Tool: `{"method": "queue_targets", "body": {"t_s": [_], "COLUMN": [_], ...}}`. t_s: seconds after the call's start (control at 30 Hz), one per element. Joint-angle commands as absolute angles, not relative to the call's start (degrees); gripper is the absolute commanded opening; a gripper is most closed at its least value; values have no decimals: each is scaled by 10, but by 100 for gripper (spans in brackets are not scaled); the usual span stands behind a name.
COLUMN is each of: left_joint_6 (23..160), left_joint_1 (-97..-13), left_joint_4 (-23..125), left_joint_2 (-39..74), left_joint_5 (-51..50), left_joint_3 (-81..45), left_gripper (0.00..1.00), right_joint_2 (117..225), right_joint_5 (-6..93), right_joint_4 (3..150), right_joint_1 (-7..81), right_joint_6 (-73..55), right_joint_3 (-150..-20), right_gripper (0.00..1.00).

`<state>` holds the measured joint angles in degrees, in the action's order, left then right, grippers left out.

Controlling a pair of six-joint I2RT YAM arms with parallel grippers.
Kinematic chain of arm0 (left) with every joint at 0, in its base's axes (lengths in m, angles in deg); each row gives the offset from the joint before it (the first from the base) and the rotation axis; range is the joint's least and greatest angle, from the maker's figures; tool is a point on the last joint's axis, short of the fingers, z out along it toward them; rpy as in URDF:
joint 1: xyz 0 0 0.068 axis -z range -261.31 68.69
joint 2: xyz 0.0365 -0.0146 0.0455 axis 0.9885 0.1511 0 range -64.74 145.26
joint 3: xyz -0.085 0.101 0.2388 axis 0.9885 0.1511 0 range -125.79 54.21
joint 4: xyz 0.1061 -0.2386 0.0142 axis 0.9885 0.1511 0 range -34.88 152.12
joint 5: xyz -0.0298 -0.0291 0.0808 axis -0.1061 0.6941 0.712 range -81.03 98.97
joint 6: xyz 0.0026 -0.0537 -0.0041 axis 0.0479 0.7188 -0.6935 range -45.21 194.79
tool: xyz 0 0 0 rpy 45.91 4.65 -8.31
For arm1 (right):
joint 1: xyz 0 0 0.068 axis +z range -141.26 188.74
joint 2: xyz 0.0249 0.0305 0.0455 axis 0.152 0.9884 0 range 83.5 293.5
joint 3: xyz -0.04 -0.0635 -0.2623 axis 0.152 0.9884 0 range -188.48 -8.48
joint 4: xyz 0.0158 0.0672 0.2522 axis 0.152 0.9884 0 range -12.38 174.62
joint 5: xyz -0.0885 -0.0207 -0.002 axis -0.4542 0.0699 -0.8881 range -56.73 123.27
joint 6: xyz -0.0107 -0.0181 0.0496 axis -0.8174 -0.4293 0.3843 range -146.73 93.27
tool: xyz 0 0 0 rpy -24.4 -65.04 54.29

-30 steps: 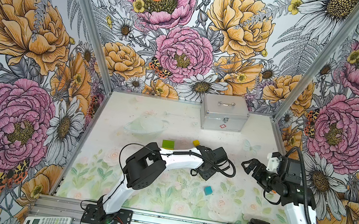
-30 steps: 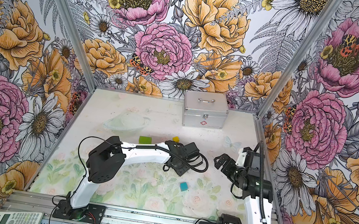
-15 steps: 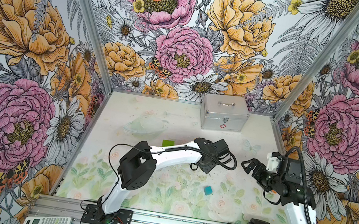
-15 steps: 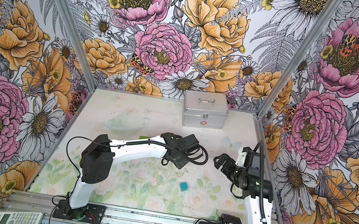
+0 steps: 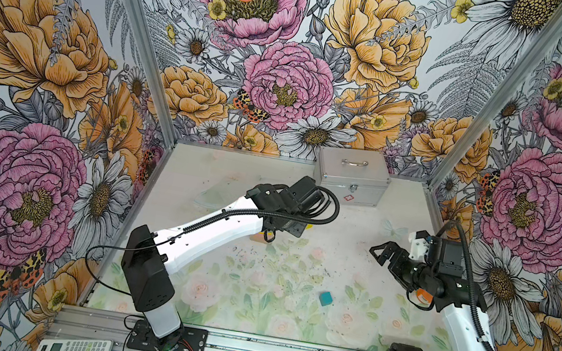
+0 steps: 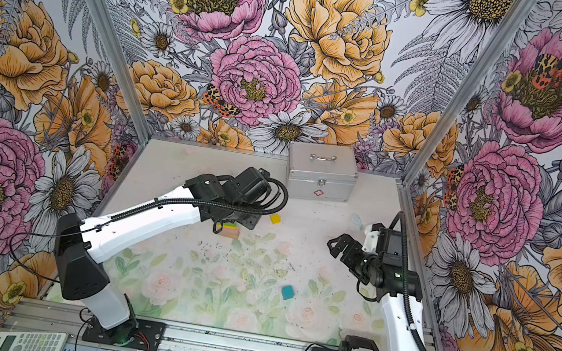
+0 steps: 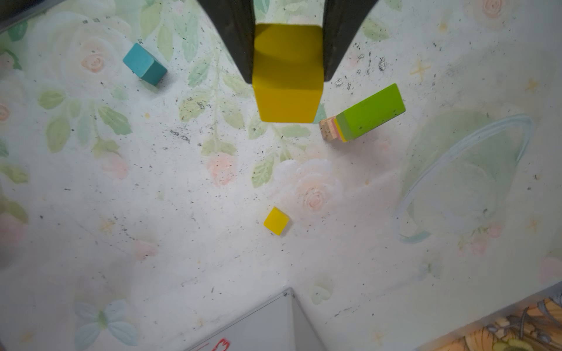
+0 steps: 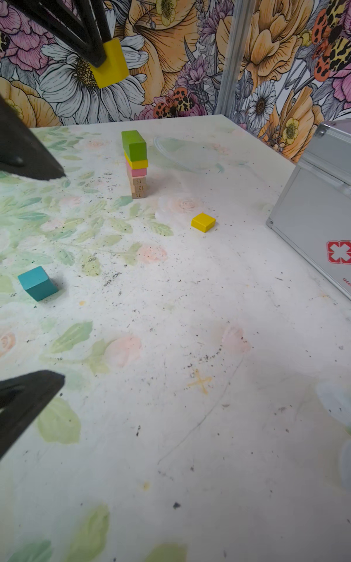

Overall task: Build the wood block tower
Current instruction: 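Lift the yellow cube and carry it over the stack, then lower the held yellow cube onto the green block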

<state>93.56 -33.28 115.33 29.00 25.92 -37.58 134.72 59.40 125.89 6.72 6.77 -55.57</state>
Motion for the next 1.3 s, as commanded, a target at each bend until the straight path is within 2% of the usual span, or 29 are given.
{"method": "queue_targets", "body": {"t_s": [0.0,0.23,0.43,1.27], "left_joint_6": [984,1033,1062,1108], "left_joint_1": [-367,-437,-462,-449], "left_joint_4": [1171,1170,1171,1170], "left_joint_2": [268,243,240,317], "left_joint_5": [266,262,251,236], "left_joint_3": [-344,-296,-291,-312], "left_gripper": [32,32,32,32], "right_joint_2": [1362,1410,1439,1438], "right_joint_5": [579,569,561,552], "right_joint_4": [1217,1172,1154,1147], "right_joint_1": [90,118,122,122], "right_joint_6": [86,96,85,51], "right_joint_3": [-572,-577,-579,-562], "right_gripper": [100,100,100,100]}}
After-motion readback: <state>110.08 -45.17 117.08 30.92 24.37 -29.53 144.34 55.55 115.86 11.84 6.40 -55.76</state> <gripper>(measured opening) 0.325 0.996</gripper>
